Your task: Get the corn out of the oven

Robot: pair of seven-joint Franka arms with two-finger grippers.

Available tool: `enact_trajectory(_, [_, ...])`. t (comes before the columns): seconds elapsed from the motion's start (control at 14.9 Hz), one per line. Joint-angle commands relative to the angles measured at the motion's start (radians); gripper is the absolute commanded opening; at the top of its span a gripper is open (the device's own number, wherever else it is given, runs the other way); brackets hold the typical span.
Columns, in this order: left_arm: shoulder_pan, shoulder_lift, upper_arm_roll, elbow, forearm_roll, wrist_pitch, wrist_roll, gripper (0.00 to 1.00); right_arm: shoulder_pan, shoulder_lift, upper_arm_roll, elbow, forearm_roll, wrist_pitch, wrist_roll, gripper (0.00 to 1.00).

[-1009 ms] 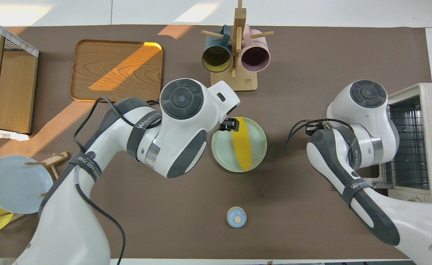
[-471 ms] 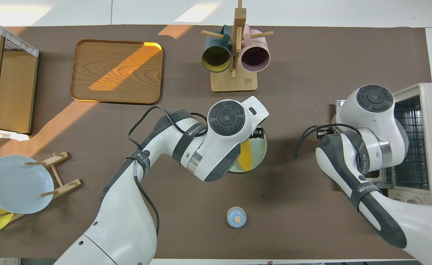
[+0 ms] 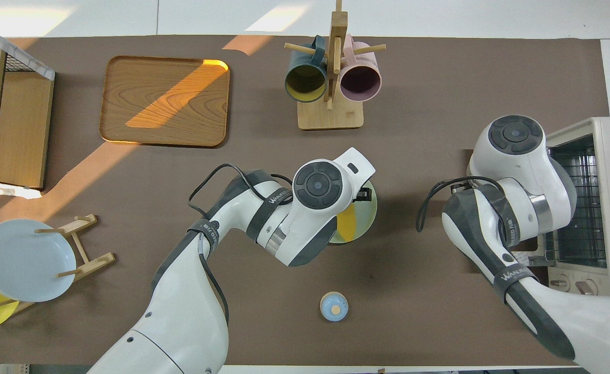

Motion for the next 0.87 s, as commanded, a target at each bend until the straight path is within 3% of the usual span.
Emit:
enact_trajectory(0.0, [-0.021,-0.023,0.020,-0.034,0.012,0.026,-0.034,1.00,-0.091,-0.082,-0.018,0.102,-0.071,-0.161,-0.163,0.00])
enact_trajectory(0.2, [-0.023,-0.026,0.020,-0.037,0.012,0.024,-0.045,1.00,-0.154,-0.131,-0.018,0.103,-0.070,-0.206,-0.279,0.00])
enact_trajectory(0.27, [-0.023,-0.026,0.020,-0.037,0.012,0.024,-0.046,0.93,-0.180,-0.136,-0.018,0.102,-0.070,-0.207,-0.300,0.00])
enact_trajectory(0.4, [-0.023,-0.026,0.020,-0.037,0.013,0.023,-0.048,0.66,-0.220,-0.136,-0.018,0.103,-0.053,-0.220,-0.375,0.00])
enact_trajectory(0.47, [-0.023,-0.027,0.020,-0.037,0.013,0.018,-0.046,0.53,-0.231,-0.136,-0.018,0.106,-0.021,-0.221,-0.388,0.05])
enact_trajectory(0.74, [-0.023,-0.027,0.022,-0.037,0.013,0.010,-0.046,0.21,-0.234,-0.179,-0.018,0.143,0.081,-0.273,-0.391,0.48])
enact_trajectory(0.81, [-0.021,-0.027,0.022,-0.037,0.013,0.007,-0.046,0.09,-0.233,-0.202,-0.018,0.164,0.114,-0.284,-0.395,0.68])
